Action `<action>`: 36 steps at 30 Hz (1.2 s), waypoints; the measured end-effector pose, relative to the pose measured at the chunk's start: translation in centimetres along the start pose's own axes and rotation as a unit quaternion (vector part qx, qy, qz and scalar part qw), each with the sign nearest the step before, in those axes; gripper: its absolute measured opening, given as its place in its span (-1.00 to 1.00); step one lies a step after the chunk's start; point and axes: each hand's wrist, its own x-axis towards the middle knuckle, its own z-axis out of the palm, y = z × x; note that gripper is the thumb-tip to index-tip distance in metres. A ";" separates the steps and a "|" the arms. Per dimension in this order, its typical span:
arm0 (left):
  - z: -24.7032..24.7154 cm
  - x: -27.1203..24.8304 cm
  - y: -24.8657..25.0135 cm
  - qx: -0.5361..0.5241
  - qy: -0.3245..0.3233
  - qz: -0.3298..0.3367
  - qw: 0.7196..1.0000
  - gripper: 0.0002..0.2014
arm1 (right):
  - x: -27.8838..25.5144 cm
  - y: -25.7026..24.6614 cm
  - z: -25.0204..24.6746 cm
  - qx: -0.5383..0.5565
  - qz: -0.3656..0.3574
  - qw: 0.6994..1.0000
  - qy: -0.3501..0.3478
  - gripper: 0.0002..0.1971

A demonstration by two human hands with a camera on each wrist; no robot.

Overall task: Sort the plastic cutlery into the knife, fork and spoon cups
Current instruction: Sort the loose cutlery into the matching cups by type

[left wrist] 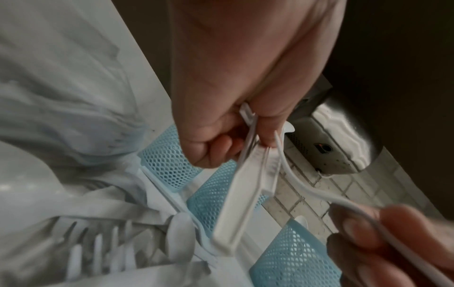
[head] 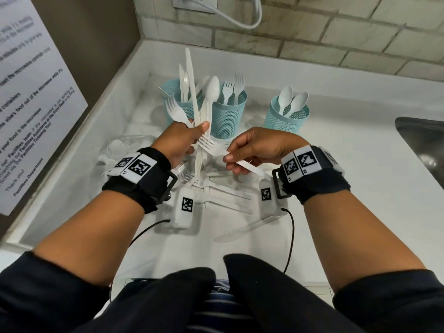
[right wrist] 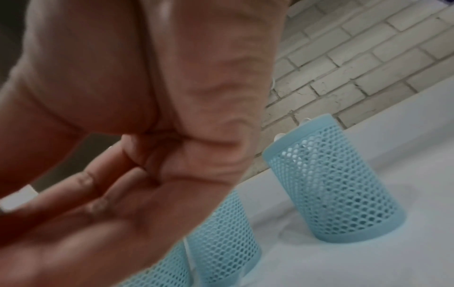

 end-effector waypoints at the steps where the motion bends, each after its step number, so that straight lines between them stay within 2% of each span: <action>1: 0.0 0.1 0.1 -0.002 0.006 -0.001 1.000 -0.85 | 0.0 0.2 0.0 0.017 -0.009 1.000 0.008 -0.97; 6: 0.0 0.1 -0.2 0.006 -0.014 0.000 1.000 -0.83 | 0.0 1.4 -0.2 0.090 -0.062 0.992 0.068 -0.97; 9: 0.3 -0.1 -0.4 -0.013 -0.040 -0.004 0.999 -0.86 | 0.4 1.4 -0.1 0.149 -0.076 0.983 0.081 -0.92; 12: 0.6 -0.4 -0.3 -0.036 -0.067 -0.018 0.997 -0.85 | 0.7 1.0 0.4 0.145 -0.085 0.983 0.071 -0.93; 15: 0.5 -0.4 -0.3 -0.022 -0.101 -0.012 0.995 -0.78 | 0.8 0.8 0.7 0.144 -0.108 0.981 0.074 -0.84; 19: 0.3 -0.6 -0.2 -0.045 -0.103 -0.013 0.994 -0.79 | 1.0 0.6 0.7 0.151 -0.119 0.977 0.094 -0.74; 26: 0.2 -0.7 -0.1 -0.042 -0.103 -0.027 0.993 -0.83 | 1.2 -0.2 0.4 0.134 -0.138 0.972 0.138 -0.81; 32: 0.0 -1.0 -0.5 -0.096 -0.142 -0.069 0.983 -0.87 | 1.8 -0.4 0.3 0.218 -0.164 0.951 0.144 -0.82; 36: -0.1 -1.1 -0.7 -0.114 -0.168 -0.082 0.976 -0.84 | 2.0 -0.7 0.4 0.199 -0.188 0.952 0.134 -0.71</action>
